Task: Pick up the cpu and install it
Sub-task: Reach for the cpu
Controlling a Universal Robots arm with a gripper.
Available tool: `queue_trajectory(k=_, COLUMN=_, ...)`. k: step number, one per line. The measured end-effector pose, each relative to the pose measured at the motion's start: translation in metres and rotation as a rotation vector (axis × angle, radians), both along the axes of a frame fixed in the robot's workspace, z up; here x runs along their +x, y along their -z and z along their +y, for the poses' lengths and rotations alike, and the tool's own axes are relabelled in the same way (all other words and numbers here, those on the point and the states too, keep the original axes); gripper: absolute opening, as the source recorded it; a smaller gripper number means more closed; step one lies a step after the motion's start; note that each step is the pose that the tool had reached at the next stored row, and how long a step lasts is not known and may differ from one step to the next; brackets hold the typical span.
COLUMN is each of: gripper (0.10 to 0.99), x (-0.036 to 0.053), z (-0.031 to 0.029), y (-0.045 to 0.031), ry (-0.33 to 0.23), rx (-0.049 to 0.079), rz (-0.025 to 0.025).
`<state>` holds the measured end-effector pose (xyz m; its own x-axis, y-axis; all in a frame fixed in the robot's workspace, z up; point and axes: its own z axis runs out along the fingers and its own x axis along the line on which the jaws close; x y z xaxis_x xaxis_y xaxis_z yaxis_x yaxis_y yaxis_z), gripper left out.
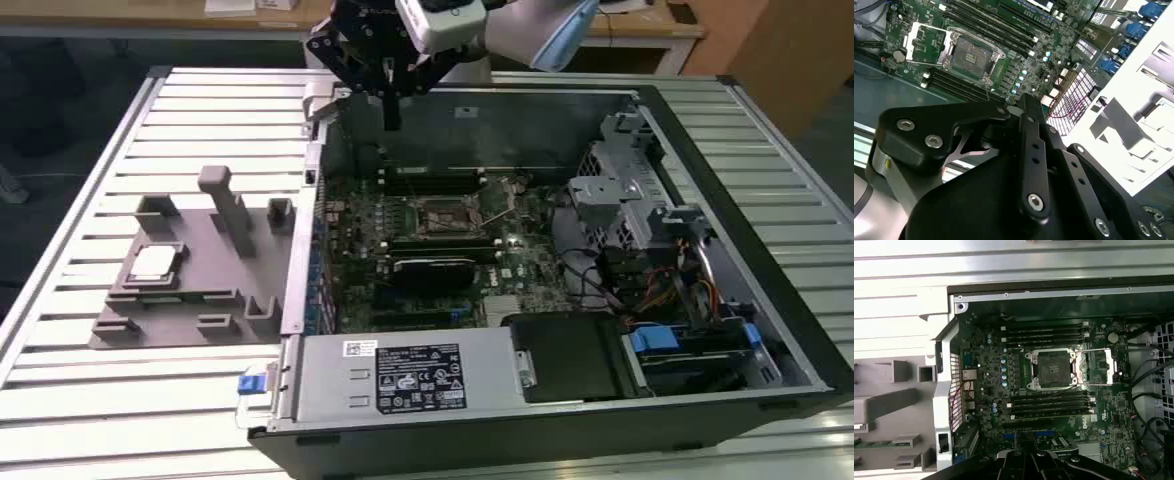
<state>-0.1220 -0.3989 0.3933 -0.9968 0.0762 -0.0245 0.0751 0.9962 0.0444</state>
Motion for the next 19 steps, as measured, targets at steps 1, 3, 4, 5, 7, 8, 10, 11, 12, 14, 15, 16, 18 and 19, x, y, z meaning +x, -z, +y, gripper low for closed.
queue_trajectory(k=1, gripper=0.106, x=0.0000, z=0.0000, y=0.0000, ry=0.000, rx=0.000, rz=0.0000)
queue_trajectory(k=3, gripper=0.106, x=0.0000, z=0.0000, y=0.0000, ry=0.000, rx=0.000, rz=0.0000)
queue_trajectory(k=4, gripper=0.106, x=0.0000, z=0.0000, y=0.0000, ry=0.000, rx=0.000, rz=0.0000)
queue_trajectory(k=5, gripper=0.106, x=0.0000, z=0.0000, y=0.0000, ry=0.000, rx=0.000, rz=0.0000)
queue_trajectory(k=7, gripper=0.106, x=0.0000, z=0.0000, y=0.0000, ry=0.000, rx=0.000, rz=0.0000)
queue_trajectory(k=8, gripper=0.106, x=0.0000, z=0.0000, y=0.0000, ry=0.000, rx=0.000, rz=0.0000)
queue_trajectory(k=10, gripper=0.106, x=0.0000, z=0.0000, y=0.0000, ry=0.000, rx=0.000, rz=0.0000)
queue_trajectory(k=11, gripper=0.106, x=0.0000, z=0.0000, y=0.0000, ry=0.000, rx=0.000, rz=0.0000)
queue_trajectory(k=12, gripper=0.106, x=0.0000, z=0.0000, y=0.0000, ry=0.000, rx=0.000, rz=0.0000)
queue_trajectory(k=14, gripper=0.106, x=0.0000, z=0.0000, y=0.0000, ry=0.000, rx=0.000, rz=0.0000)
queue_trajectory(k=15, gripper=0.106, x=-0.0012, z=0.0000, y=-0.0001, ry=0.000, rx=0.000, rz=0.0001)
queue_trajectory(k=16, gripper=0.106, x=-0.0036, z=0.0000, y=0.0000, ry=0.000, rx=0.000, rz=0.0000)
queue_trajectory(k=18, gripper=0.106, x=-0.0071, z=0.0000, y=0.0000, ry=0.000, rx=0.000, rz=0.0000)
queue_trajectory(k=19, gripper=0.106, x=-0.0089, z=0.0000, y=0.0000, ry=0.000, rx=0.000, rz=0.0000)
